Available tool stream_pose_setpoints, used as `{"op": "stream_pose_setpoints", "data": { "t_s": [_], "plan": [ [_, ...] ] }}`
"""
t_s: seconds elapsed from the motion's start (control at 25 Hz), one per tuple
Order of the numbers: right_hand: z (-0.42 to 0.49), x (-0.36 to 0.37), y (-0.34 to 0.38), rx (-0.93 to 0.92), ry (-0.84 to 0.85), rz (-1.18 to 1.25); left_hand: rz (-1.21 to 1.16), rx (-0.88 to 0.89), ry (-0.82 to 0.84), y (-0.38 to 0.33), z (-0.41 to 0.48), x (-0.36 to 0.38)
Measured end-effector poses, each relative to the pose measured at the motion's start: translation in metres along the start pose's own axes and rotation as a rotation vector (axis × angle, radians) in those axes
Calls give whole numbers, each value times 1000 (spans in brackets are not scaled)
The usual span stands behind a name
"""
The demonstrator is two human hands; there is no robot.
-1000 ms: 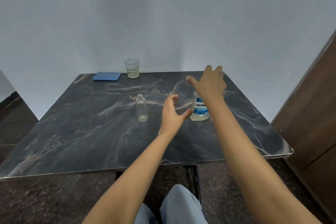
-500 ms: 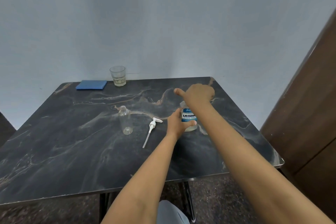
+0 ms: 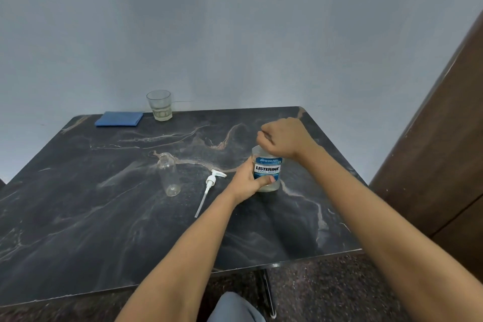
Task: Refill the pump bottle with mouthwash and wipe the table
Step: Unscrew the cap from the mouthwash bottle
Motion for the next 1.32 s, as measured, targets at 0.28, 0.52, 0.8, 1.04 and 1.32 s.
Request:
{"op": "stream_pose_setpoints", "data": {
  "t_s": [0.28,0.52,0.8,1.04,1.32],
  "plan": [
    [10,-25,8,51,236,-362,14,41,-55,0,-6,8],
    [3,-8,39,369,128,-451,-13,23,-113,2,-7,13],
    [-1,-17,13,32,52,-351,13,1,-19,8,0,5],
    [6,-3,-9,-264,-38,-139,48,18,34,16,4,1],
    [0,-15,-29,-415,215,185,95,59,33,14,2,3]
  ]
}}
Point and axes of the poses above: each hand's wrist, its own z-axis towards the middle knuckle, its own x-axis out of the palm, y = z × x, the point moved 1 cm from there along z, towards the middle knuckle, and after that the axes turned 7 degrees about x, right-handed, at the moved point
